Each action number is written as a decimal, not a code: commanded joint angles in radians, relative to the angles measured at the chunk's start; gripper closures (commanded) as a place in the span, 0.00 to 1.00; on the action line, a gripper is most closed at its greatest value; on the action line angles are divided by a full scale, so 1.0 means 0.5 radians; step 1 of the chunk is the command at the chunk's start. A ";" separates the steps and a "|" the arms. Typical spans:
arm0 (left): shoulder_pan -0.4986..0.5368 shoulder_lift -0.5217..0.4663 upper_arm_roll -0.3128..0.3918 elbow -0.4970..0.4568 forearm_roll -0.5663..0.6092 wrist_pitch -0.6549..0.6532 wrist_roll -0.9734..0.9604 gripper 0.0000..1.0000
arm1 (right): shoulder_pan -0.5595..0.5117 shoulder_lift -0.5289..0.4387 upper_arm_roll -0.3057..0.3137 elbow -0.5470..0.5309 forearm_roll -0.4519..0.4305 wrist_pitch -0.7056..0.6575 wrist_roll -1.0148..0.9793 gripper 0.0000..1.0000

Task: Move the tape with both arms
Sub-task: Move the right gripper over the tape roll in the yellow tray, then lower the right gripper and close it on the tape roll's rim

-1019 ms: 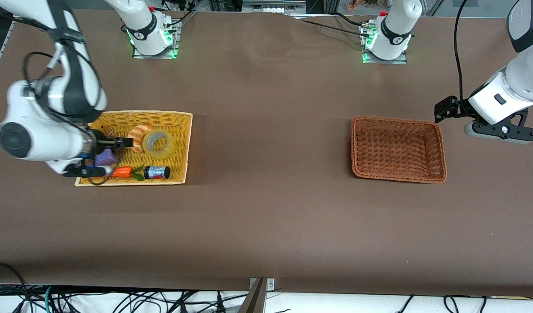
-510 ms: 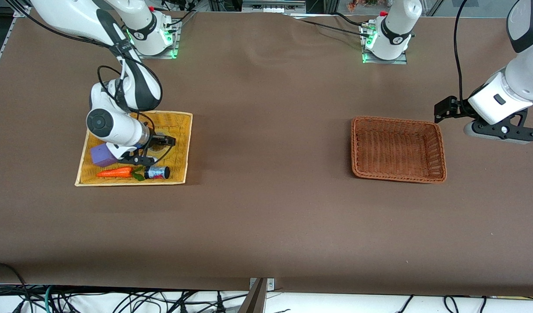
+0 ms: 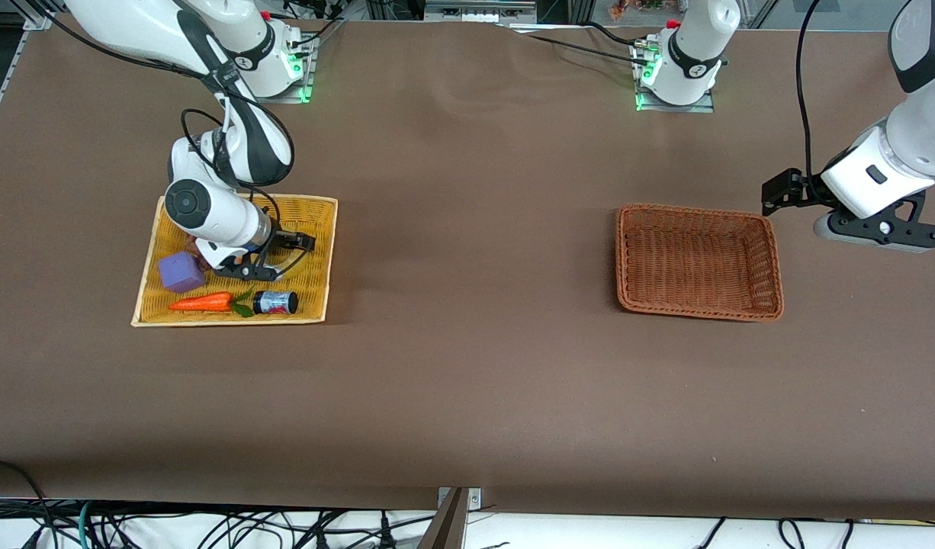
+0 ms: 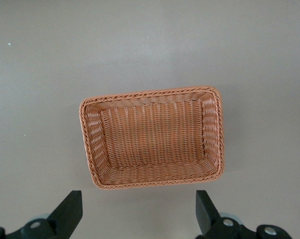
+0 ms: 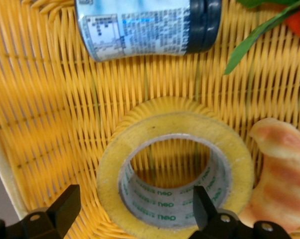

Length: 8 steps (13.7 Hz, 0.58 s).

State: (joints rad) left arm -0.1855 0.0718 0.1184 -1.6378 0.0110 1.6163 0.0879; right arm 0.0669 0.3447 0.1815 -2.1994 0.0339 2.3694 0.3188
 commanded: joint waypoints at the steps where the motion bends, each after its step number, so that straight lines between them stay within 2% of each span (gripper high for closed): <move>1: 0.006 -0.046 -0.001 -0.044 0.027 0.029 0.048 0.00 | -0.002 -0.048 0.014 -0.062 0.006 0.035 0.040 0.00; 2: 0.006 -0.046 -0.001 -0.044 0.027 0.029 0.048 0.00 | -0.002 -0.045 0.014 -0.062 0.006 0.041 0.040 0.02; 3: 0.006 -0.046 -0.001 -0.044 0.027 0.029 0.048 0.00 | -0.005 -0.042 0.014 -0.071 0.006 0.050 0.044 0.17; 5: 0.006 -0.046 -0.001 -0.044 0.027 0.029 0.048 0.00 | -0.002 -0.033 0.017 -0.096 0.006 0.105 0.040 0.61; 6: 0.006 -0.042 -0.001 -0.044 0.027 0.029 0.048 0.00 | -0.005 -0.030 0.017 -0.114 0.006 0.151 0.044 0.75; 8: 0.006 -0.042 -0.001 -0.044 0.027 0.026 0.048 0.00 | -0.002 -0.008 0.017 -0.160 0.006 0.274 0.040 0.80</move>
State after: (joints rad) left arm -0.1855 0.0718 0.1184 -1.6379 0.0110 1.6167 0.0879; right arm 0.0680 0.3479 0.1852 -2.2361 0.0340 2.4434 0.3220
